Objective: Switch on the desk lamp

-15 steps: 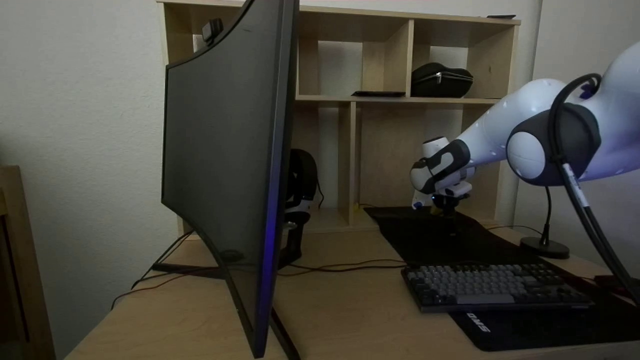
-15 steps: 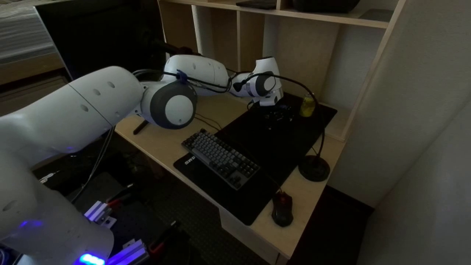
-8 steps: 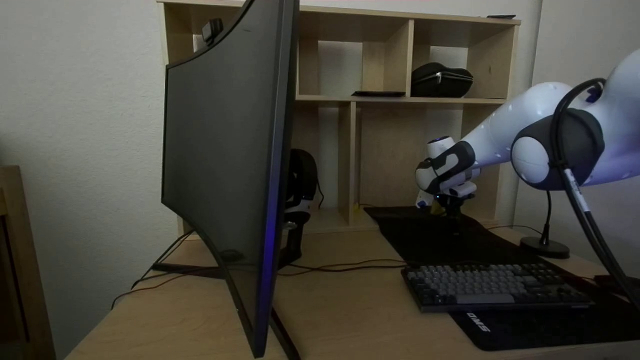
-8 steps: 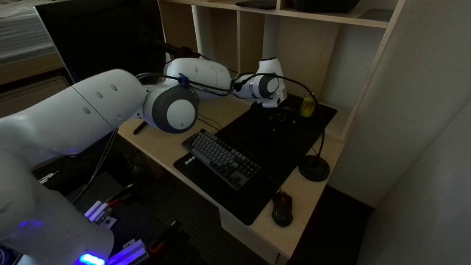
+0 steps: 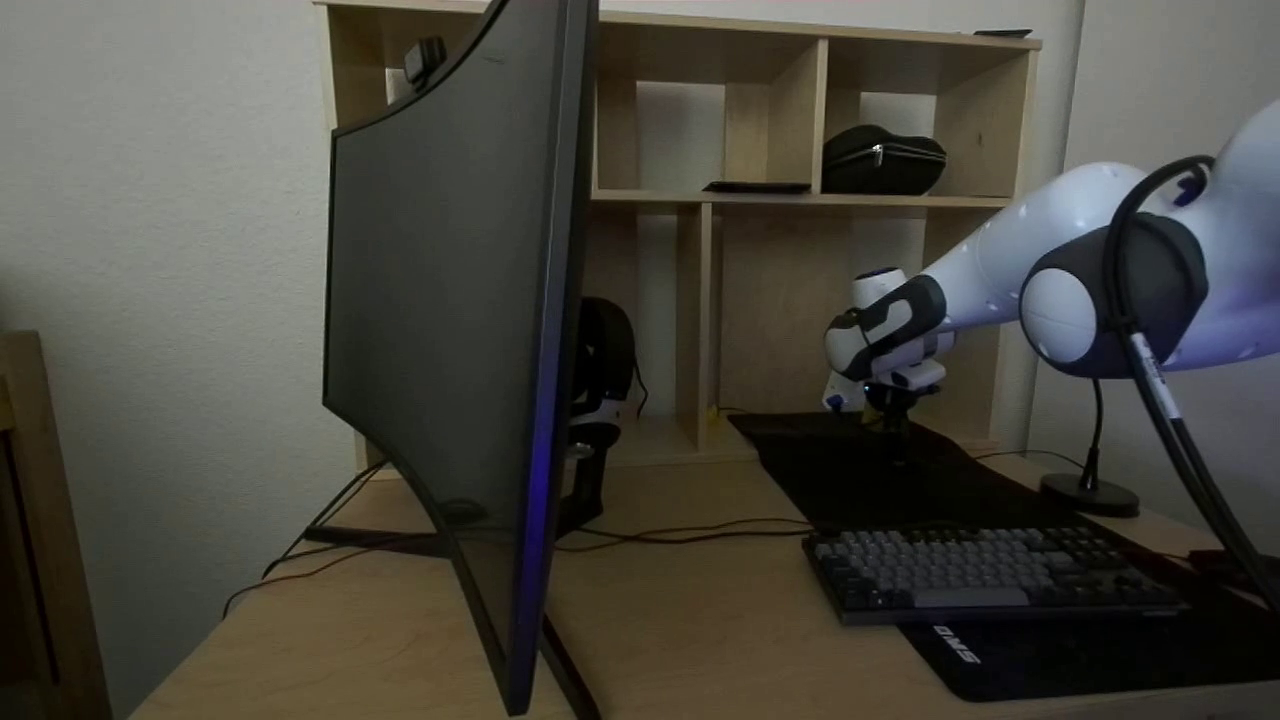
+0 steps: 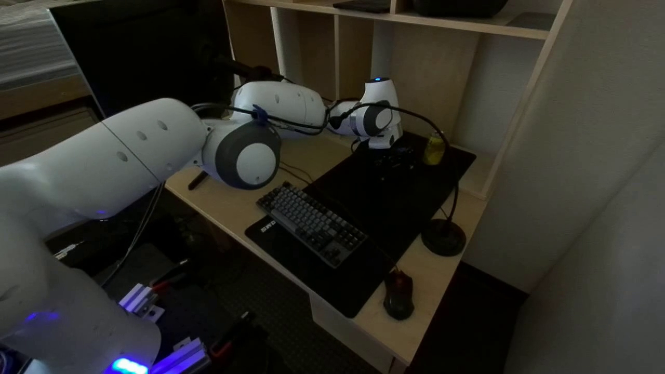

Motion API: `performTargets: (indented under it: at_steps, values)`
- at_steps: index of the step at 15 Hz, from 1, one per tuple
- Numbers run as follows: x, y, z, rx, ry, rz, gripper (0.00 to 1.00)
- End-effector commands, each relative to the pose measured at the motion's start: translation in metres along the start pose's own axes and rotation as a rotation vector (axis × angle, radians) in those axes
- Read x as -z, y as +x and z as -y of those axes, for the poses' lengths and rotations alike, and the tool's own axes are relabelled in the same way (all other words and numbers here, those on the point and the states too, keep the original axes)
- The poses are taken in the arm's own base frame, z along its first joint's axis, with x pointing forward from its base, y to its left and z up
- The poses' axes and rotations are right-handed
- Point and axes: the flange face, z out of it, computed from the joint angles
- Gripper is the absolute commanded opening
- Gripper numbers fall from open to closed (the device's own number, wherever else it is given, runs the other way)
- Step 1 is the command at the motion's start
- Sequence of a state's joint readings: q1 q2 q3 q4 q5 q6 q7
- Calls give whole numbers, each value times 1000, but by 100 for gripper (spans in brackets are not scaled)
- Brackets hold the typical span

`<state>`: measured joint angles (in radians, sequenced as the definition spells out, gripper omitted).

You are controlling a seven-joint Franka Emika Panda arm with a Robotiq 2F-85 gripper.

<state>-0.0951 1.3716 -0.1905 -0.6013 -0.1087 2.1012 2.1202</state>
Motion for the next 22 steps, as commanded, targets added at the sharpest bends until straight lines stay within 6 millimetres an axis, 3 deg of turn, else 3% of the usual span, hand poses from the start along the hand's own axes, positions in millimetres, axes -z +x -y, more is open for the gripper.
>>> performTargets:
  at_steps: [1, 4, 5, 6, 7, 10, 12, 14, 16, 22]
  values:
    - [-4, -3, 1, 28, 2, 60, 67]
    - [-6, -2, 0, 40, -3, 56, 46]
    - [-5, -1, 1, 40, -4, 56, 76]
    - [-4, -1, 2, 38, -2, 56, 85]
    - [-4, 0, 2, 34, 1, 50, 86]
    - [-6, 4, 3, 25, 9, 28, 100]
    - [-8, 6, 4, 29, 1, 35, 100]
    - [-10, 7, 4, 29, 4, 29, 76]
    - [-10, 8, 4, 29, 3, 28, 66]
    - [-8, 8, 6, 30, 10, 27, 25]
